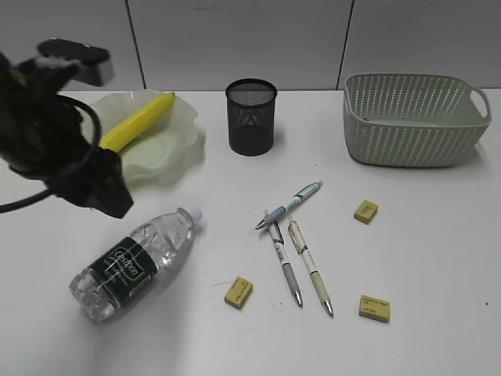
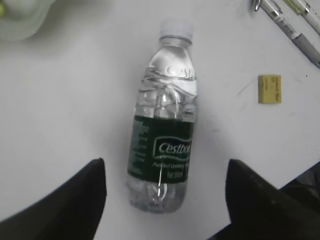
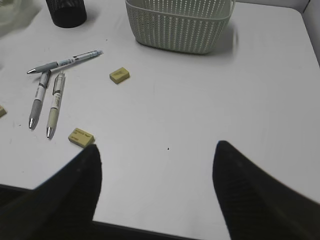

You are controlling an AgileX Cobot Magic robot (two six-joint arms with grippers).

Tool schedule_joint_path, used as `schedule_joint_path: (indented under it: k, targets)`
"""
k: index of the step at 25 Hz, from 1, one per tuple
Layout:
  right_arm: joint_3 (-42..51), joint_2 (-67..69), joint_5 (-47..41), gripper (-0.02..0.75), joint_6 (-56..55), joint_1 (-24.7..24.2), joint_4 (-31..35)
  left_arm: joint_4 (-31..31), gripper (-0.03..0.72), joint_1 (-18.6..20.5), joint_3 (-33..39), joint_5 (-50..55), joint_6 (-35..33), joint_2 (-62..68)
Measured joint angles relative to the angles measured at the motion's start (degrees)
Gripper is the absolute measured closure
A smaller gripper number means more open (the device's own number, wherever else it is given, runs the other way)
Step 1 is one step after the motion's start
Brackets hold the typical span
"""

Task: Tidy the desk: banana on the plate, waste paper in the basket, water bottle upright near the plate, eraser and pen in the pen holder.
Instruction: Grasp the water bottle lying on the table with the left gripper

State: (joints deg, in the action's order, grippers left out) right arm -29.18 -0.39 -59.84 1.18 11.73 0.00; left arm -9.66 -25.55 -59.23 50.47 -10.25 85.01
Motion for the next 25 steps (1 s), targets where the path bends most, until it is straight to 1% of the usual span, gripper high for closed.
schedule_joint_path:
  k: [3,5,9,12,16,25]
  targets:
    - [0.0,0.0,0.0,0.190,0.0,0.0,0.0,2.8,0.132,-3.5,-3.9,0.1,0.0,6.9]
    - [0.0,0.0,0.0,0.190,0.0,0.0,0.0,3.5,0.125,-4.5,-6.4,0.5,0.0,11.1]
    - [0.0,0.0,0.0,0.190,0.0,0.0,0.0,5.1,0.095,-4.7,-11.7,2.8,0.3,18.6]
    - [0.0,0.0,0.1,0.190,0.0,0.0,0.0,6.9,0.088,-4.7,-14.7,6.0,0.7,22.9]
    - [0.0,0.0,0.1,0.190,0.0,0.0,0.0,8.2,0.085,-4.7,-16.0,7.4,1.6,26.8]
    - [0.0,0.0,0.1,0.190,0.0,0.0,0.0,8.1,0.085,-4.8,-16.1,7.3,3.5,31.6]
